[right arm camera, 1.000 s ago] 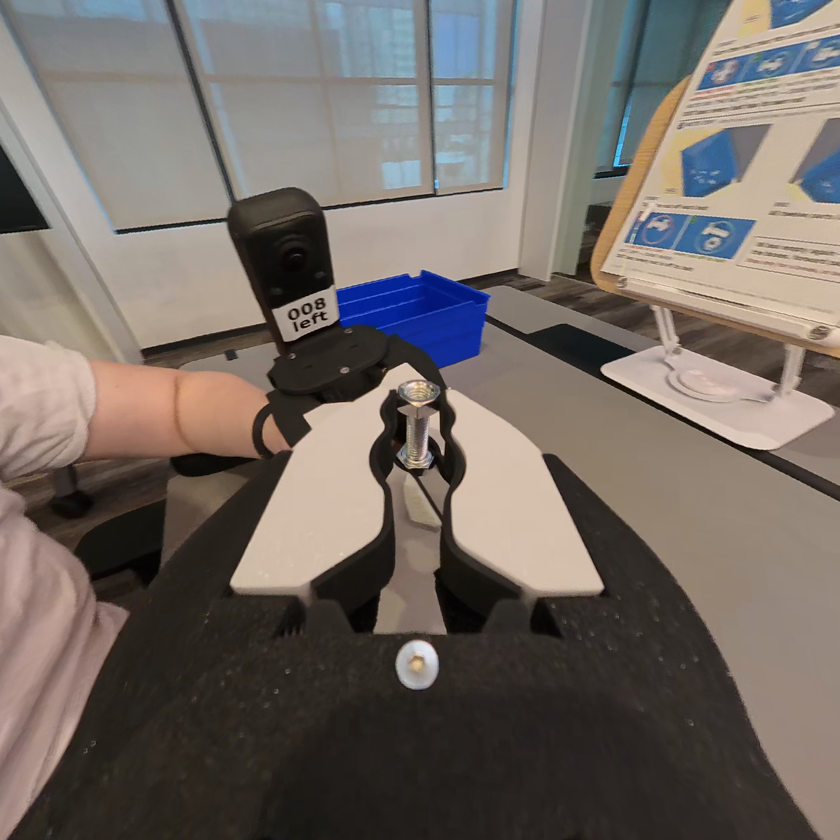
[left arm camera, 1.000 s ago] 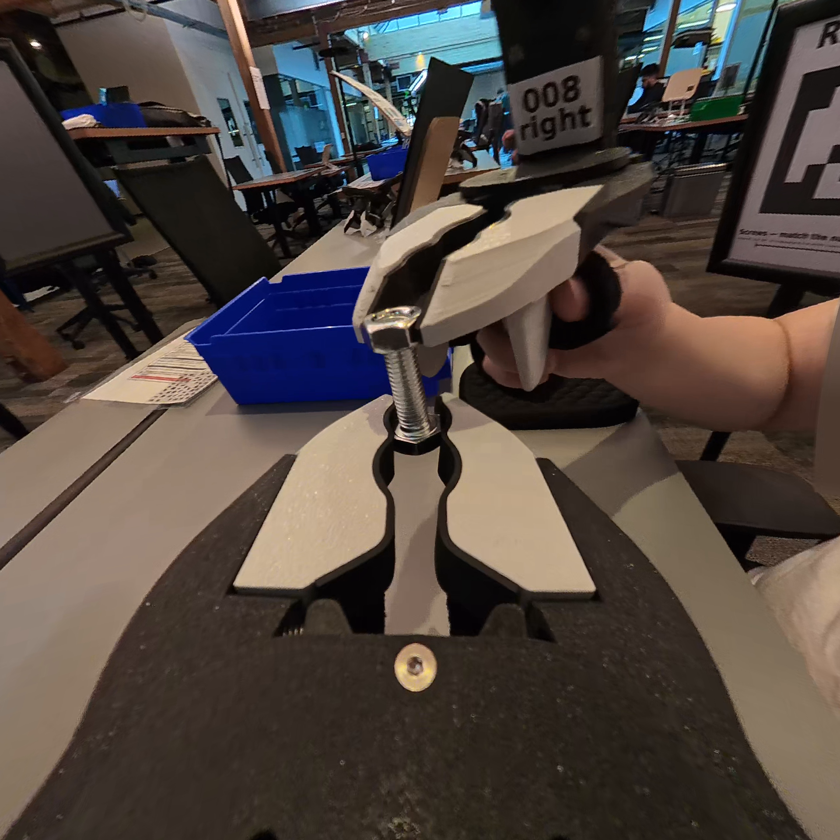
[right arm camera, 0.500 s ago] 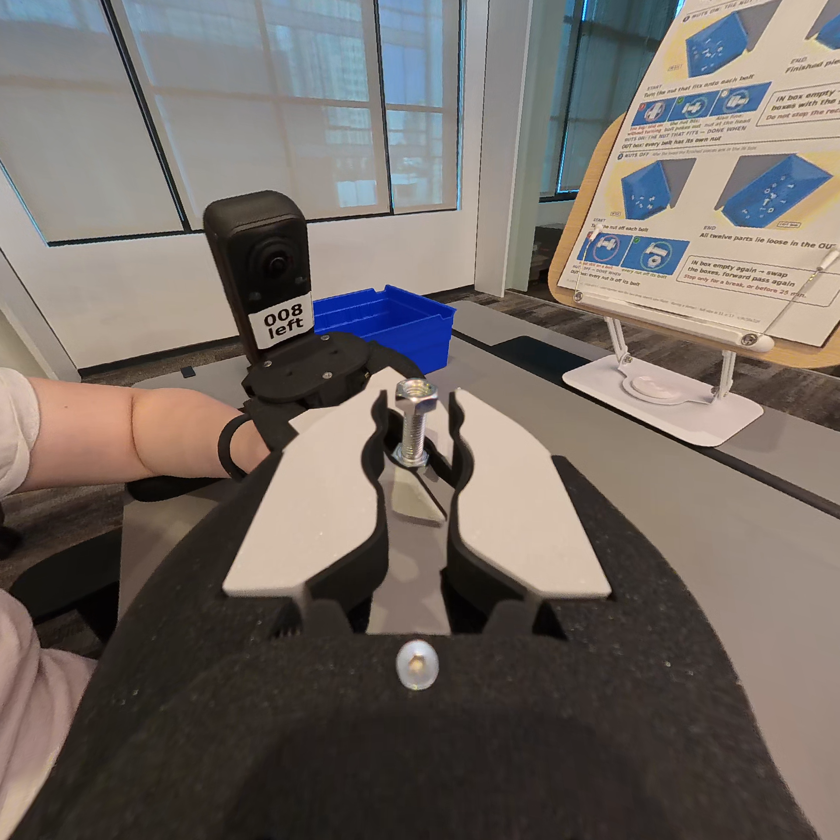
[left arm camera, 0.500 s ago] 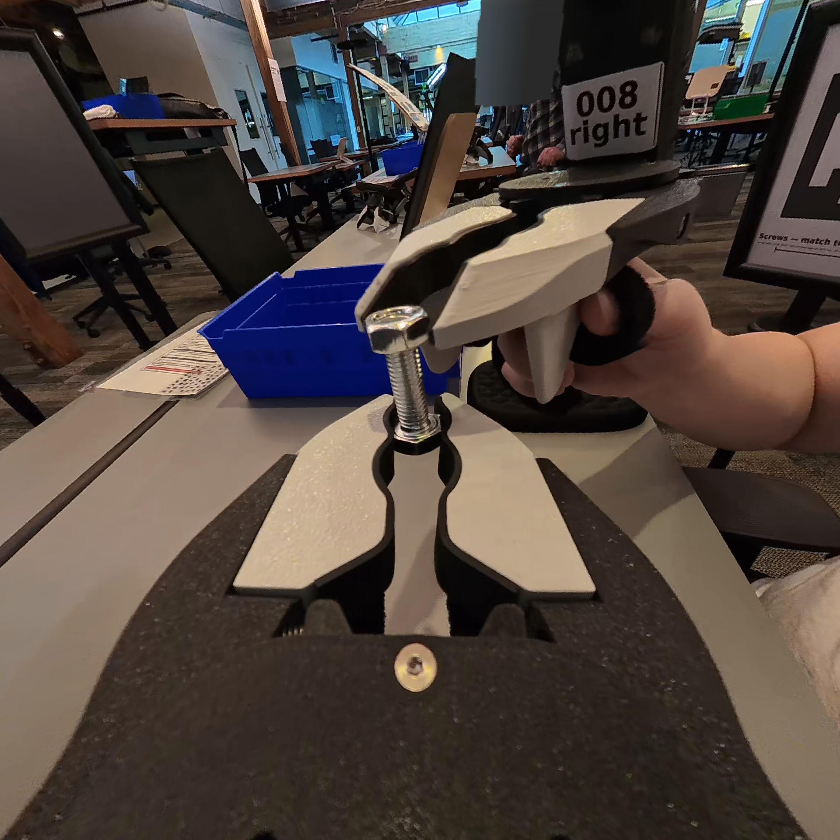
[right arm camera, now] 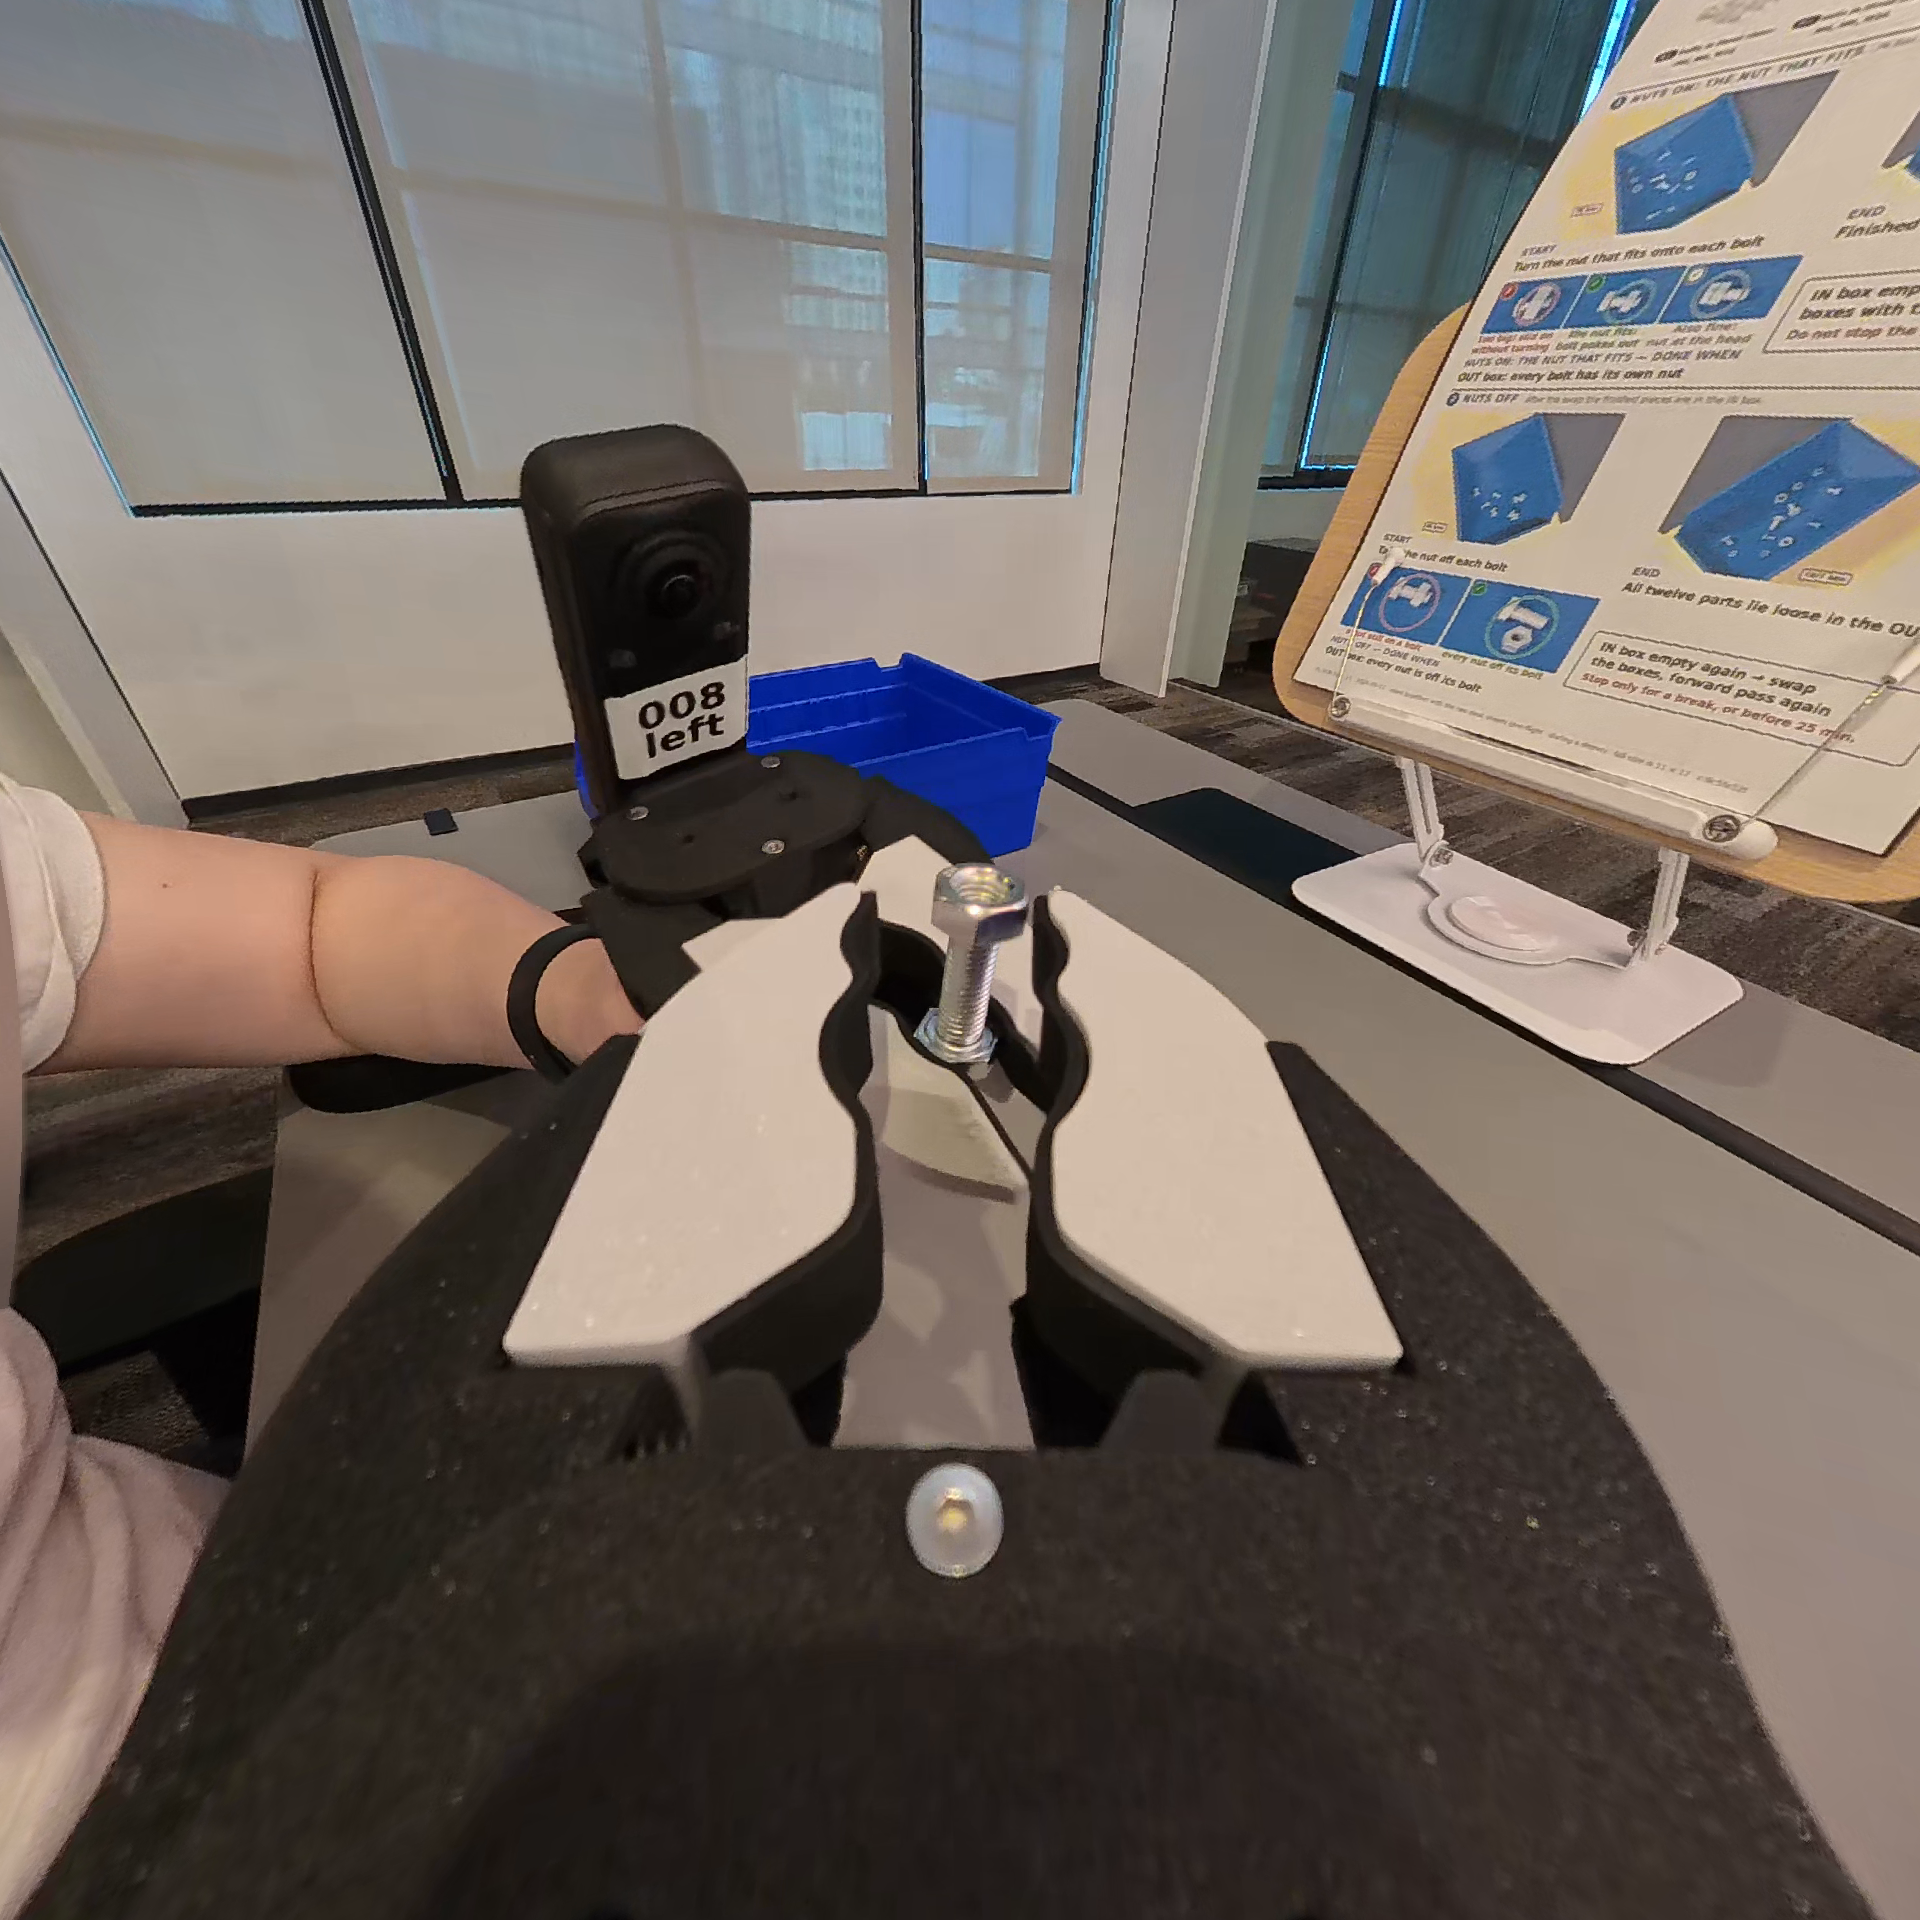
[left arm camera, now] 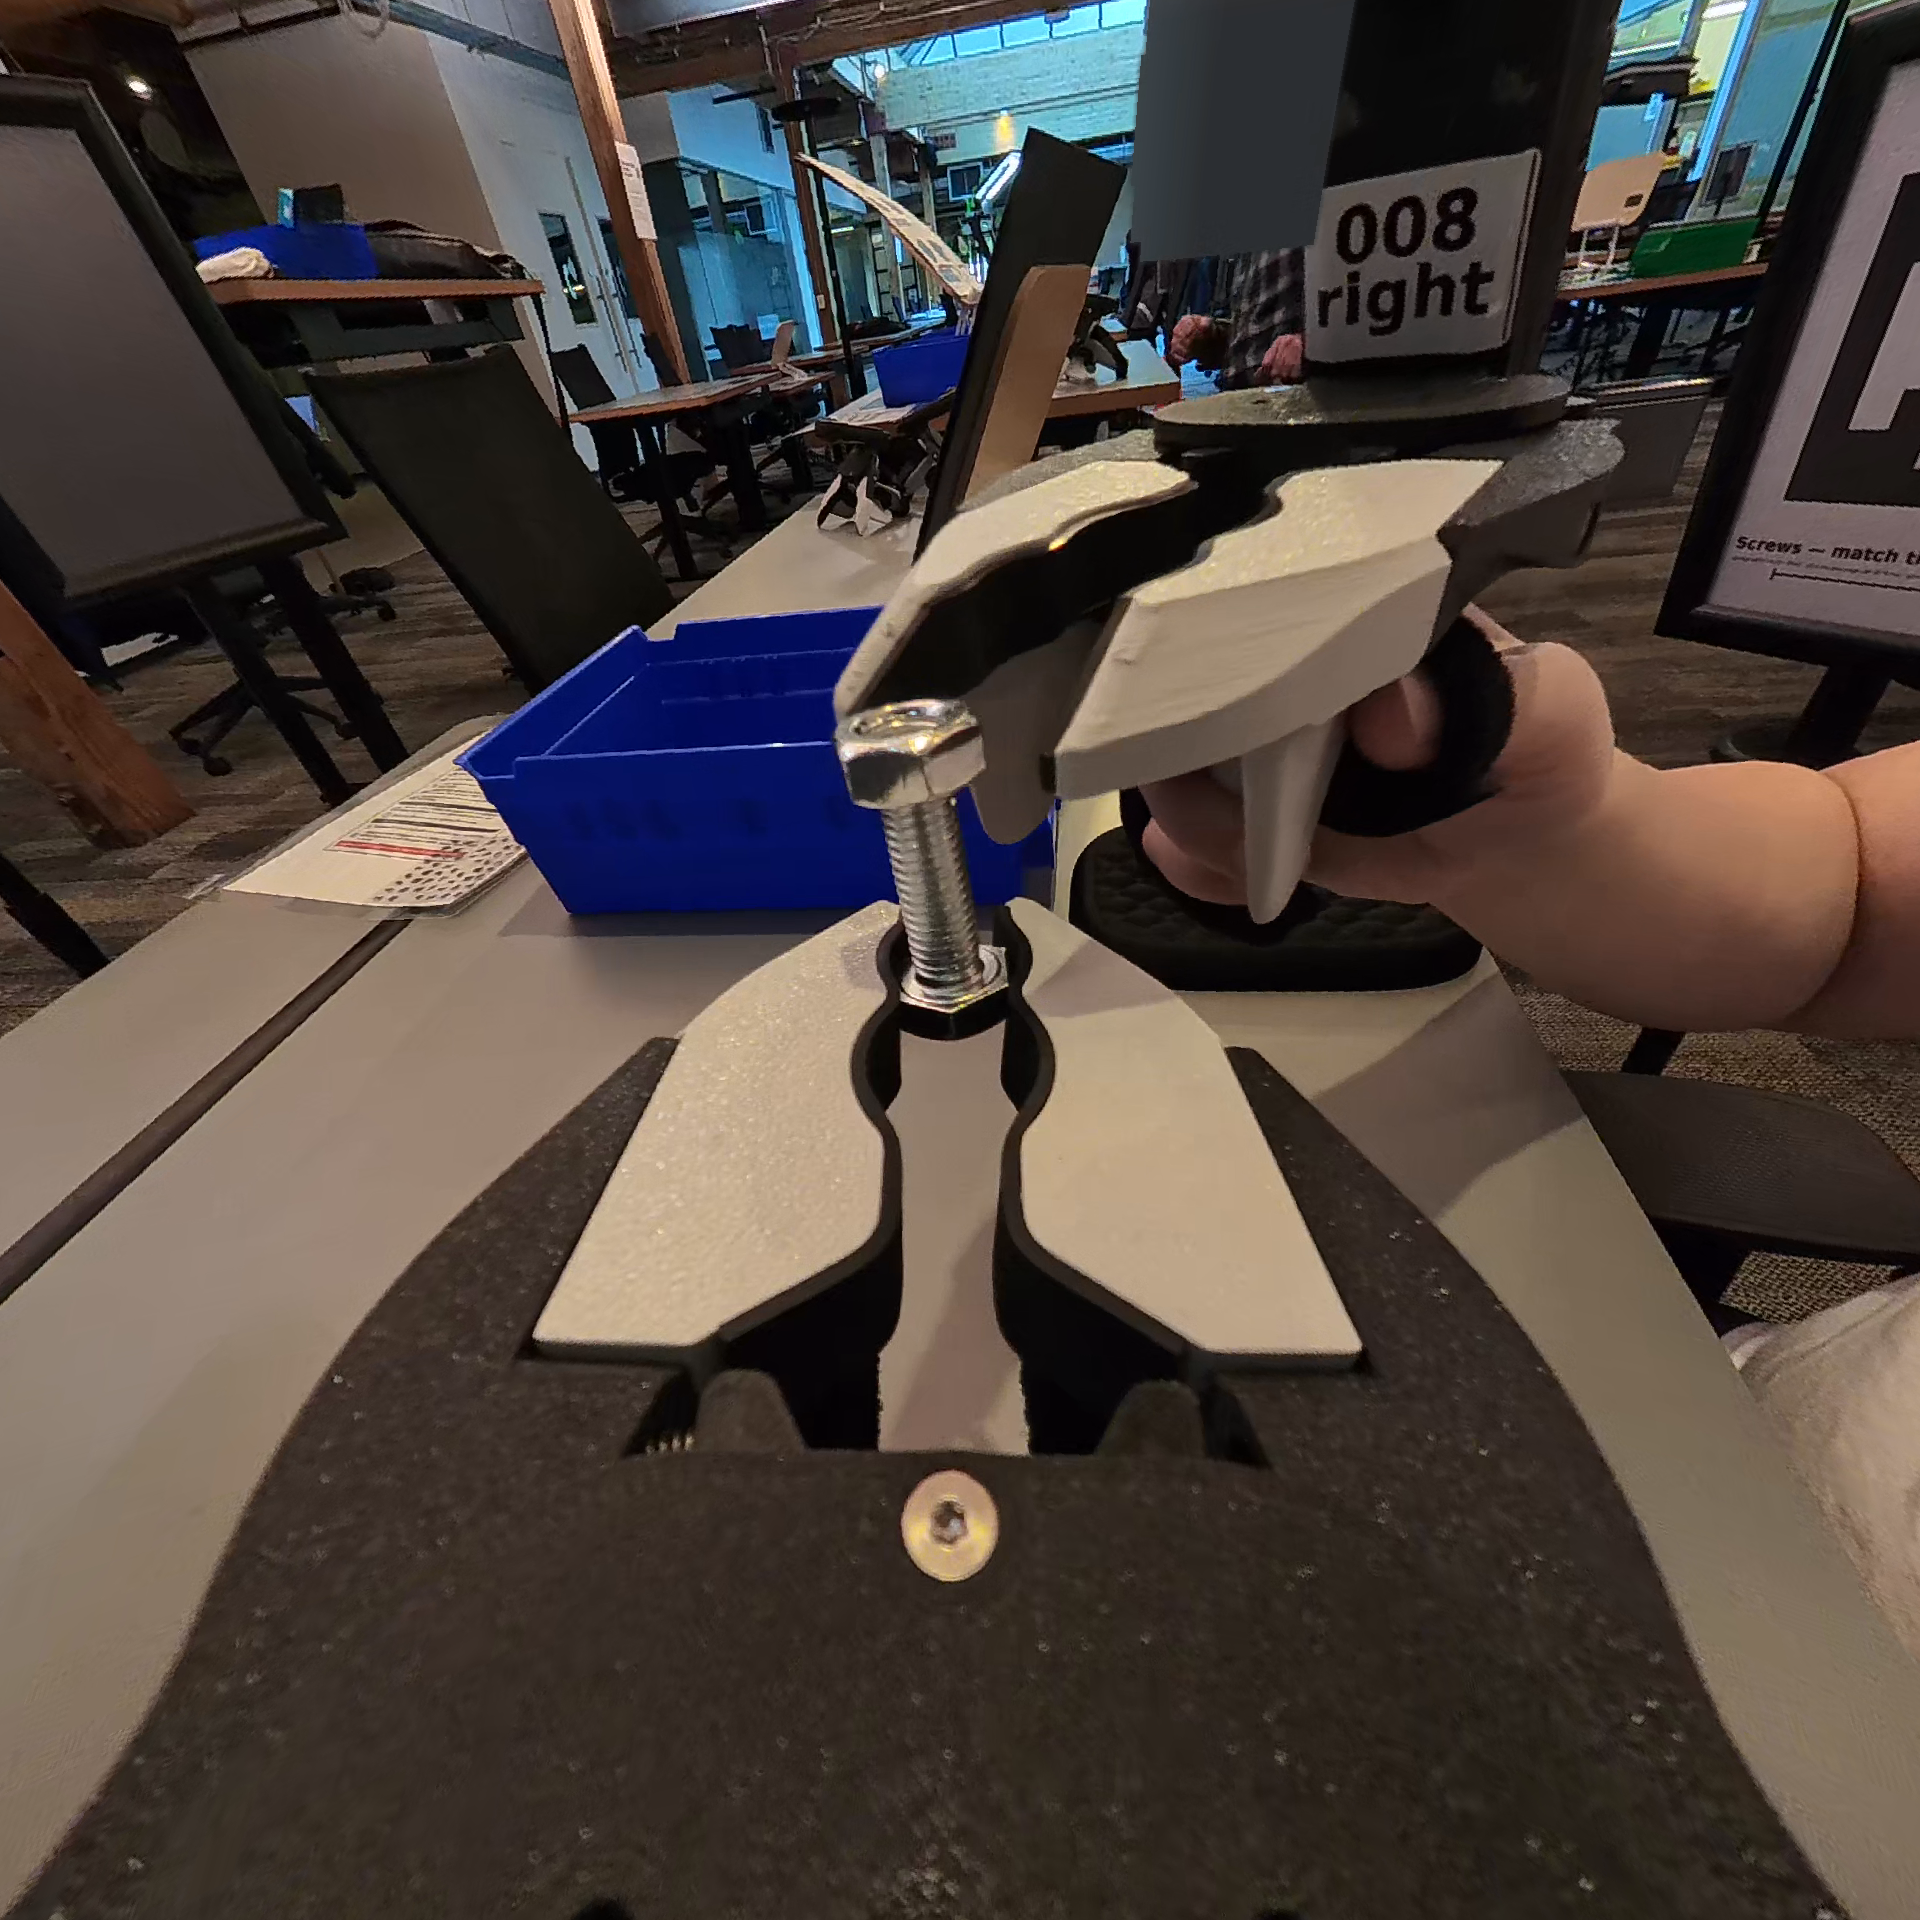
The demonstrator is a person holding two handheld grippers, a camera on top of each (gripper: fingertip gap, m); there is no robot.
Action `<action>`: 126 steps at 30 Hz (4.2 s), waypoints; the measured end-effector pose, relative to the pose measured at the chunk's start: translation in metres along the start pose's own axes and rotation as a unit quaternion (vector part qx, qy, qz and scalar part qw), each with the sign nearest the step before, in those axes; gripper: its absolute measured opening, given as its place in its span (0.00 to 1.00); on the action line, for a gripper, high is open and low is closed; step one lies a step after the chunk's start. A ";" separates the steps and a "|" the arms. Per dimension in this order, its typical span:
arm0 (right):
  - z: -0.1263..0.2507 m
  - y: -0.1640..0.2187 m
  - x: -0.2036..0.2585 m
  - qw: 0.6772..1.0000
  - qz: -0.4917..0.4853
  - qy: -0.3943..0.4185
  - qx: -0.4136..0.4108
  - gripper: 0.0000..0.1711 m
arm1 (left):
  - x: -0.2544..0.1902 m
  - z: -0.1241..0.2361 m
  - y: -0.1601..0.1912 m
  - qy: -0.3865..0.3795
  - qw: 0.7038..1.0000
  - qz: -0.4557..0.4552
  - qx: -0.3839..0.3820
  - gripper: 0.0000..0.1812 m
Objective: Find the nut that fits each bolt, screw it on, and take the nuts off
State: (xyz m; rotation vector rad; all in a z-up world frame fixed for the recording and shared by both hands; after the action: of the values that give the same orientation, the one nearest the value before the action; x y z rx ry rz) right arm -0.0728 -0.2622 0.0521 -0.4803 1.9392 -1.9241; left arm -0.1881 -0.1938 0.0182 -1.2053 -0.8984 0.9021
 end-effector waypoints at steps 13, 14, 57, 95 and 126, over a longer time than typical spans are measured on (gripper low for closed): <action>0.003 -0.001 0.000 1.000 0.021 0.019 0.000 0.15 | 0.000 0.000 0.000 0.001 1.000 -0.002 0.001 0.08; 0.002 -0.001 0.000 1.000 0.018 0.014 0.001 0.15 | 0.000 -0.001 0.000 0.000 1.000 -0.003 0.002 0.08; 0.006 -0.005 0.002 0.999 0.040 0.026 0.003 0.17 | 0.001 0.001 0.000 0.002 1.000 -0.001 -0.001 0.08; 0.002 -0.005 0.004 1.000 0.006 -0.011 0.009 0.20 | 0.003 0.004 -0.001 -0.001 1.000 0.004 -0.010 0.08; 0.006 -0.006 0.011 1.000 0.018 0.000 0.012 0.17 | 0.005 0.005 -0.001 0.001 1.000 0.005 -0.011 0.08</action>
State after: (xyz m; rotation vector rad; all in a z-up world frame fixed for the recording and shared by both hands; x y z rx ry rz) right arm -0.0795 -0.2726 0.0574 -0.4348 1.9103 -1.9219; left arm -0.1906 -0.1871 0.0204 -1.2304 -0.9033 0.9020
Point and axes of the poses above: each gripper's, where its closed fingertips meet, z back along the fingers, y out of its underside, x = y × z across the jaws, the point moved 9 cm from there along z, back along the fingers, and after that the axes turned 15 degrees about y, right-handed, at the moved point
